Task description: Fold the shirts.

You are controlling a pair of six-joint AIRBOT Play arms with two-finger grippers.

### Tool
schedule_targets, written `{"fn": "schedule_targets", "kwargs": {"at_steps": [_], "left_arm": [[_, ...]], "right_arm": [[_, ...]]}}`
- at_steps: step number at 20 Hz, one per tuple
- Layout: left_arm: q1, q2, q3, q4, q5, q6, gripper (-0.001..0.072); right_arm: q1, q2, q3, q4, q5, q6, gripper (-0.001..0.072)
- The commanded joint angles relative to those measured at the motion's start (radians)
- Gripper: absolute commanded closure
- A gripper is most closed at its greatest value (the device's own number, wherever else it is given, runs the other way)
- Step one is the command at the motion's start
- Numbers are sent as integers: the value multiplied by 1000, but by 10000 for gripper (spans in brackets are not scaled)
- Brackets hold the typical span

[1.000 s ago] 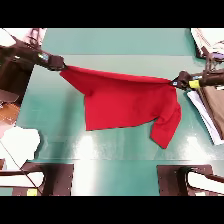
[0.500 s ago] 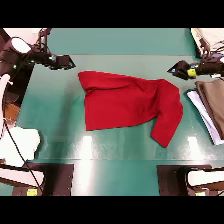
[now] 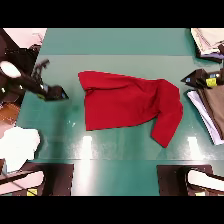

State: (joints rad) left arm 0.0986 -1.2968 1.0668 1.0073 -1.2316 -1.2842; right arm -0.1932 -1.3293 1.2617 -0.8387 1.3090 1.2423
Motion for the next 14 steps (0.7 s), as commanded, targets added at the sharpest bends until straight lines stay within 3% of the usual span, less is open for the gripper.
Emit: {"fn": "schedule_targets", "kwargs": {"at_steps": [1,6,11,14], "left_arm": [[-40,138,-334,-101,109,27,212],[-155,156,-499,-231,209,88,212],[-290,151,-507,-271,360,61,212],[-336,150,-507,-290,387,52,213]], "right_arm": [[-22,113,-142,0,-51,-13,285],[-21,190,-189,6,-86,-13,285],[-21,221,-188,6,-85,-13,285],[-21,222,-188,7,-74,-13,285]]}}
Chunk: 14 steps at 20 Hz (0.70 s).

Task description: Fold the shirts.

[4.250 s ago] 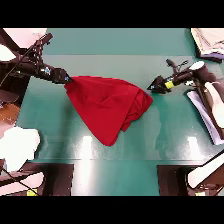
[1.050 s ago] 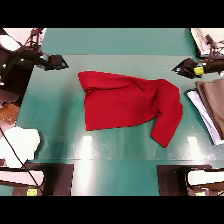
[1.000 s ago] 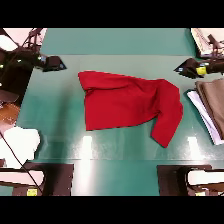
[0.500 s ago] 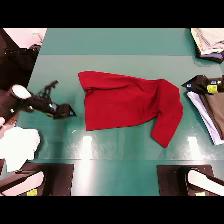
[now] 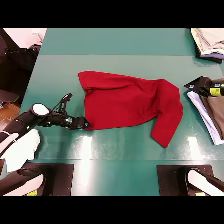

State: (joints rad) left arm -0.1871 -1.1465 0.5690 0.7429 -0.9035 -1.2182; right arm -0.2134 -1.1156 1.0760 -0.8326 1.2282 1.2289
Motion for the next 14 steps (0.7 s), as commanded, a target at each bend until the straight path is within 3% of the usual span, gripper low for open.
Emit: {"fn": "schedule_targets", "kwargs": {"at_steps": [1,4,5,6,7,11,14], "left_arm": [[-69,0,-9,-26,63,-28,213],[-112,0,-9,-26,105,-45,215],[-112,0,-8,-26,117,-74,330],[-105,3,-6,-26,126,-93,600],[-93,7,3,-22,124,-91,683],[21,54,111,34,11,-91,682],[103,117,194,66,-21,-90,682]], "right_arm": [[0,9,-3,3,6,0,285],[0,9,-3,2,6,0,285],[0,9,-3,2,8,0,285],[-2,9,-3,0,14,0,285],[-10,9,-3,-7,28,0,285],[-111,9,-10,-115,140,0,284],[-209,8,-101,-216,116,0,285]]}}
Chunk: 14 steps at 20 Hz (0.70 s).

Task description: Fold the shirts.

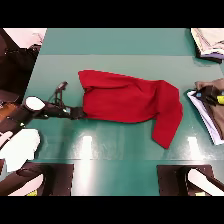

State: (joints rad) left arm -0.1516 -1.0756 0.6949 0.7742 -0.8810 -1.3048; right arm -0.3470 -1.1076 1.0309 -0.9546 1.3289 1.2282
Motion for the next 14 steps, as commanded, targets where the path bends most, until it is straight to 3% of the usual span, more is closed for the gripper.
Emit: {"fn": "schedule_targets", "kwargs": {"at_steps": [1,8,13,14], "left_arm": [[82,55,87,35,-47,-4,681],[88,62,111,61,-57,-4,681],[88,62,111,63,-78,-4,681],[88,62,111,63,-79,-4,681]], "right_arm": [[-105,-11,-103,-87,-16,1,284],[-65,-237,-207,-14,-84,-61,285],[22,-287,-207,11,-106,-61,291],[39,-287,-207,11,-109,-62,402]]}}
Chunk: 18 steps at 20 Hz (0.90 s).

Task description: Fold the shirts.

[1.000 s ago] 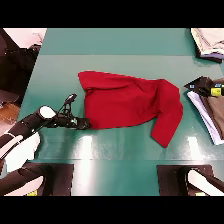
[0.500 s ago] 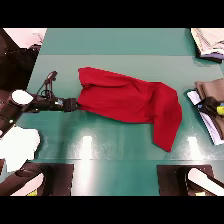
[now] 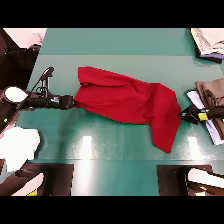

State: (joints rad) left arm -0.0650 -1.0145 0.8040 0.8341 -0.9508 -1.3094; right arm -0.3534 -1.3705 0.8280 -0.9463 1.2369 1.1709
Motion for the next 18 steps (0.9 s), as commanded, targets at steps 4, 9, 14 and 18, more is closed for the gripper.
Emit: {"fn": "schedule_targets", "kwargs": {"at_steps": [4,9,14,18], "left_arm": [[1,6,23,21,-16,0,682],[1,89,365,177,-46,-36,682],[1,135,885,209,-70,-37,682],[1,135,1243,208,-90,-49,682]], "right_arm": [[69,-3,37,13,9,-28,694],[69,226,298,145,-14,-27,695],[69,428,730,184,-162,-19,696],[69,523,994,126,-199,-19,696]]}}
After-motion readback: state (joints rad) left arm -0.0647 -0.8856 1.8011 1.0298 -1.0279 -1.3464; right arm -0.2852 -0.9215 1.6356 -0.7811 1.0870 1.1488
